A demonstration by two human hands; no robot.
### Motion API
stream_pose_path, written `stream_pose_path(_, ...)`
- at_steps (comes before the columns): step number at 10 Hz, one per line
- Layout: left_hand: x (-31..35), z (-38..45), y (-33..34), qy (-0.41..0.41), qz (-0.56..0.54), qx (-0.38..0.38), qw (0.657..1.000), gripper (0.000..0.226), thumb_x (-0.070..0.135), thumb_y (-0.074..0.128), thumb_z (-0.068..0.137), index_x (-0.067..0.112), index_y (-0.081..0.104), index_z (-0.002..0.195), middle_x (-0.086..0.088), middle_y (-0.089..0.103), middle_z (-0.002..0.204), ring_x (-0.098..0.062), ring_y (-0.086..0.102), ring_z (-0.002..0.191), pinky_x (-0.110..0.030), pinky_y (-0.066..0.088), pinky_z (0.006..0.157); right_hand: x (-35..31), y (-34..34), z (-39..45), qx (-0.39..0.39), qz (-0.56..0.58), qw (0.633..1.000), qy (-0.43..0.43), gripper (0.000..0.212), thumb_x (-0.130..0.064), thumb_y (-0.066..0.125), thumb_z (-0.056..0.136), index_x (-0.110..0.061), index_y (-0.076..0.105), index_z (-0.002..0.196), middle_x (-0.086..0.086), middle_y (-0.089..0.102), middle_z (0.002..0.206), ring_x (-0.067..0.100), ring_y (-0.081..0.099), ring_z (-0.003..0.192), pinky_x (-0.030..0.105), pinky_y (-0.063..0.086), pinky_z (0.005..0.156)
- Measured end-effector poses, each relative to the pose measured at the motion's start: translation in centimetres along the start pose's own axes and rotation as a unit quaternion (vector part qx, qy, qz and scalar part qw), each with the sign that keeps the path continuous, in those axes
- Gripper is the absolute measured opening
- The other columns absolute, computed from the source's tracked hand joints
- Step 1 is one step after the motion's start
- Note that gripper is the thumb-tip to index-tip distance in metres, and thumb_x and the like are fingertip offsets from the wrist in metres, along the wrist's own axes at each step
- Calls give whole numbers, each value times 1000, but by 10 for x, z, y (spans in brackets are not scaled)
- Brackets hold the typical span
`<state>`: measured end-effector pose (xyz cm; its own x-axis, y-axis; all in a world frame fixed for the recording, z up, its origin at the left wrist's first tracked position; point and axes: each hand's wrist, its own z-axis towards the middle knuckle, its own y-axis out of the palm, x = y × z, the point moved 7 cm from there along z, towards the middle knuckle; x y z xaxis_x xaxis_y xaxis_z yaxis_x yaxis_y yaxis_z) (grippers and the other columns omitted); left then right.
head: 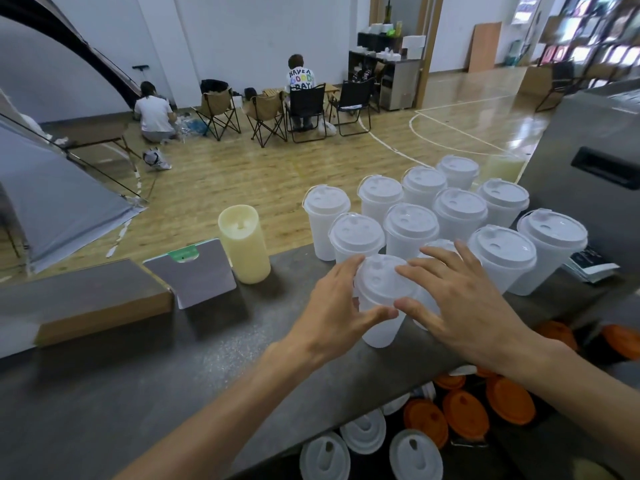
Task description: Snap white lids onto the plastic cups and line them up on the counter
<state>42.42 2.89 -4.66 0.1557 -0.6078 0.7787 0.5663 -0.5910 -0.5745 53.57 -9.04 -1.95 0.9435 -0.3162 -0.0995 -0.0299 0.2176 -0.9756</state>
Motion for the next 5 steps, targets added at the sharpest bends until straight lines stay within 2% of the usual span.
stream_pose_path(1,0,-2,0,2,0,-5,1000,82,50,82,76,26,43,144,8,54,142,-9,53,126,-39,54,100,2,3,1,4,9,1000,1,73,-73,28,92,-26,60,138,2,59,145,24,41,145,56,12,125)
stream_pose_path(2,2,-3,2,7,9,-17,1000,84,53,79,78,28,39,146,9,51,145,-8,51,128,-39,53,102,3,7,1,-2,12,1000,0,76,-75,23,89,-30,56,140,-1,55,148,21,37,147,53,8,126)
stream_pose_path(3,0,-5,1,-8,25,-32,999,96,61,75,77,29,27,153,6,43,154,-12,48,134,-41,49,106,4,1,-1,23,33,999,9,68,-74,30,92,-33,56,139,-1,53,149,20,37,146,46,5,125)
stream_pose_path(4,0,-13,-26,-17,98,-36,994,91,65,65,83,25,26,155,2,42,155,-14,51,131,-40,48,107,-1,-10,2,72,50,996,-12,56,-64,36,96,-32,56,137,-1,54,149,19,36,147,39,2,123)
stream_pose_path(5,8,-2,-91,2,237,33,971,68,58,55,93,22,41,149,1,48,149,-18,55,126,-35,45,106,-14,-38,36,84,33,996,-27,56,-61,38,97,-29,56,139,0,53,149,20,36,147,39,4,122)
